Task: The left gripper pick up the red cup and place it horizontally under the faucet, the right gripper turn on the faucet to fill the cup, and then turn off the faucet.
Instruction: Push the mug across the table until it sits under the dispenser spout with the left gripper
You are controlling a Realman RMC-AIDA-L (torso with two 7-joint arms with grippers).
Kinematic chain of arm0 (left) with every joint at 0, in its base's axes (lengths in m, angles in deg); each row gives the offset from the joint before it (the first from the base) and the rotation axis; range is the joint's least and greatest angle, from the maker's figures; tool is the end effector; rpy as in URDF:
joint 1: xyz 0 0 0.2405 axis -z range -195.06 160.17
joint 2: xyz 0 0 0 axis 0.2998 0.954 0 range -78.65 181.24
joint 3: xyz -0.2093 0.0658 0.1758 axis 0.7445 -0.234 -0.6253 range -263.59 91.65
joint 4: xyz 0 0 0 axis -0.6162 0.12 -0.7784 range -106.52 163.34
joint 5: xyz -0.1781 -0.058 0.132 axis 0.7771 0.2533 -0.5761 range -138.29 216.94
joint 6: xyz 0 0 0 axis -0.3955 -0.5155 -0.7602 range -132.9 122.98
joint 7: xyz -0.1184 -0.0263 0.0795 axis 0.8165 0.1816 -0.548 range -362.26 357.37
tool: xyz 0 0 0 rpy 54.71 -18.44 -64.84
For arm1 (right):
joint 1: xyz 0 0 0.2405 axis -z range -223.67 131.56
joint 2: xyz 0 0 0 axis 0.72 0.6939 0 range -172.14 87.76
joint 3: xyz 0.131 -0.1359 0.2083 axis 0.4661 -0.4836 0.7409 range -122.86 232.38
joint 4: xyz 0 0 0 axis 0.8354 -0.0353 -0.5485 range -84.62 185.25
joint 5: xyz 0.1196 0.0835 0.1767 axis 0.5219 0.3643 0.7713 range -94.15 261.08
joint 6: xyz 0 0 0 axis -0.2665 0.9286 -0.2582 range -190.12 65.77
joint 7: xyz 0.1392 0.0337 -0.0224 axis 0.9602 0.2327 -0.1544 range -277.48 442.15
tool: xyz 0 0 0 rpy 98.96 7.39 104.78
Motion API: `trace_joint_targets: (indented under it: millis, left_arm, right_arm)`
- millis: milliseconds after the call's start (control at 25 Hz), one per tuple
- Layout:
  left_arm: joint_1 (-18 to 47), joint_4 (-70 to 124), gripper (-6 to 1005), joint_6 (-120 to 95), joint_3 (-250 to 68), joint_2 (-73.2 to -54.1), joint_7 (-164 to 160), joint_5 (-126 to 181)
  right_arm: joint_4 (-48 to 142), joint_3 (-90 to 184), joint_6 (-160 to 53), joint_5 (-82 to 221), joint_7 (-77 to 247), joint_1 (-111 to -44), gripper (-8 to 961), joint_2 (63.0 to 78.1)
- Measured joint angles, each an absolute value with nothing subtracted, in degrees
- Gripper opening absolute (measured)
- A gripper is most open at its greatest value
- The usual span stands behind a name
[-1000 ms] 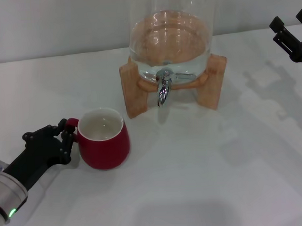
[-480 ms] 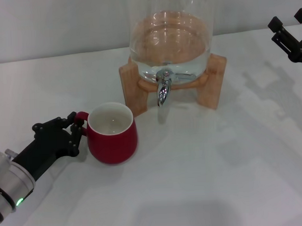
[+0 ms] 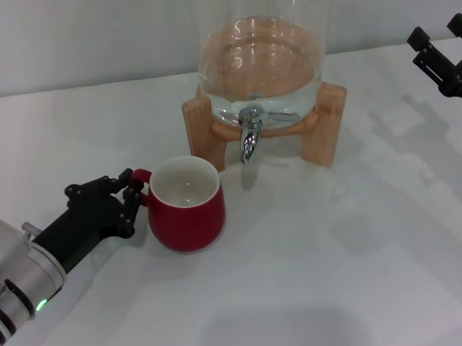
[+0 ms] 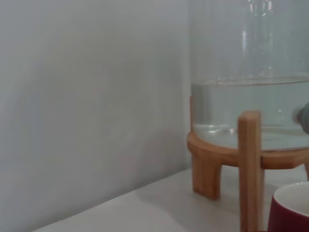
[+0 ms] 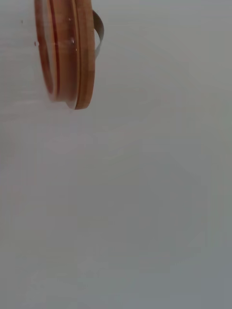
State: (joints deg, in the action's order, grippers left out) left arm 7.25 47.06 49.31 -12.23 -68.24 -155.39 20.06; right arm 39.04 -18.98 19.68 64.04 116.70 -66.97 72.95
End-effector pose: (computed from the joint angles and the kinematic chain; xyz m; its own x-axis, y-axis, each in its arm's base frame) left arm -0.3087 0.3474 -0.1097 0.8209 0.0994 0.5624 0.4725 -0.6713 -0.5711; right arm 0.3573 0.3375 0.0328 0.5201 0.2106 -0.8277 -0.7473 -0.3571 -0.5604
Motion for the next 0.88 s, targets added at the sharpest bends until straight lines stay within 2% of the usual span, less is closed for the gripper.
trace_joint_targets:
  millis: [880]
  left_arm:
    - [12.11,46.80,125,45.97,-13.38,-68.32,-155.00,18.82]
  right_arm:
    - [38.33,-20.12,20.10,64.04,116.69,-67.03,833,72.95]
